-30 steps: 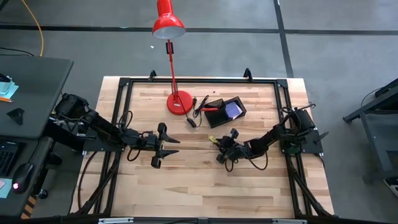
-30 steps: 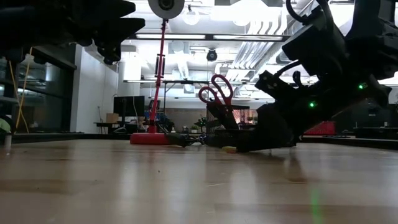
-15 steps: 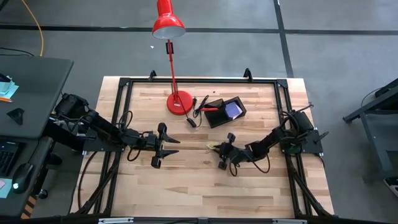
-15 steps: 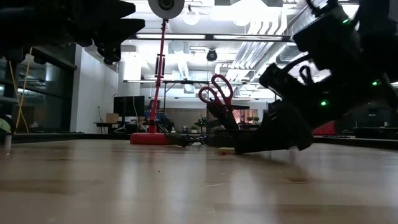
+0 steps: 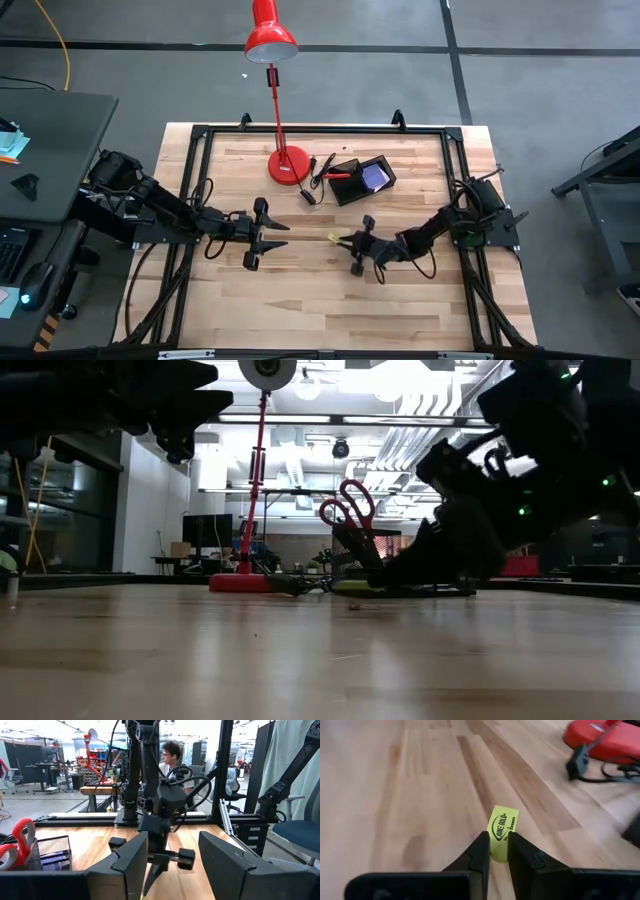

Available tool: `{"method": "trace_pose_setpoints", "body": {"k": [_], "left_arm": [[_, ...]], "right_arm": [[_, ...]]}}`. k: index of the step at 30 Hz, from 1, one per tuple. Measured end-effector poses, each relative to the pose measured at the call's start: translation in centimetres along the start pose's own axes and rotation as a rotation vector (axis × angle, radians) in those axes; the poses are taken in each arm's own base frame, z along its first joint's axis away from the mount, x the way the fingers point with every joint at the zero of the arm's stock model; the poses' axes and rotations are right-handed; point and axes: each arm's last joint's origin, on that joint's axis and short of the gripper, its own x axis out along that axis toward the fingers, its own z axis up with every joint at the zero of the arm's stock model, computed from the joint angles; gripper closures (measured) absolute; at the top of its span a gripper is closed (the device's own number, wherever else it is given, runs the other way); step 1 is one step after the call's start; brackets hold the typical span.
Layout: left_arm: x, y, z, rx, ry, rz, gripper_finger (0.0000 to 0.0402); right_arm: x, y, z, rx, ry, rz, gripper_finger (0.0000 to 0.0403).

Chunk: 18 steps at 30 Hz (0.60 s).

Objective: Pick and place office supplies into organizer
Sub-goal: Put the yellow eraser into the black desk organizer

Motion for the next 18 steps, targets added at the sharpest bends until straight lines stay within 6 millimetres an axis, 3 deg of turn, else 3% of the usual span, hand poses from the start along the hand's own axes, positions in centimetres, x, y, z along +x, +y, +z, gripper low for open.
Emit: {"method": "trace_pose_setpoints", "body": {"k": [18], "left_arm": [[0.00, 0.00, 0.00, 0.007, 0.000, 0.000, 0.0234]], "right_arm": [[-0.21, 0.52, 0.94, 0.006, -0.086, 0.039, 0.0373]]}}
